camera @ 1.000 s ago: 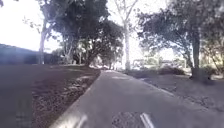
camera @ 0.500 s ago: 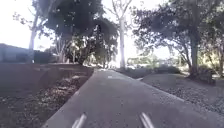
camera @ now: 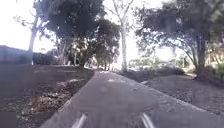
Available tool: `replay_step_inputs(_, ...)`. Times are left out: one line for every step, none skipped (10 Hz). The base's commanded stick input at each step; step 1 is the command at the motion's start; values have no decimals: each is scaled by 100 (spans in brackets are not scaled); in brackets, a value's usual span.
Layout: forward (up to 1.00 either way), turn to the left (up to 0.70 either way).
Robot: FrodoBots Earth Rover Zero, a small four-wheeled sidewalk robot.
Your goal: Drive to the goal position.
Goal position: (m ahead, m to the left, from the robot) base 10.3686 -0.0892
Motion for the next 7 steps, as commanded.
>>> replay_step_inputs(100,0)
replay_step_inputs(100,0)
replay_step_inputs(100,0)
replay_step_inputs(100,0)
replay_step_inputs(100,0)
replay_step_inputs(100,0)
replay_step_inputs(100,0)
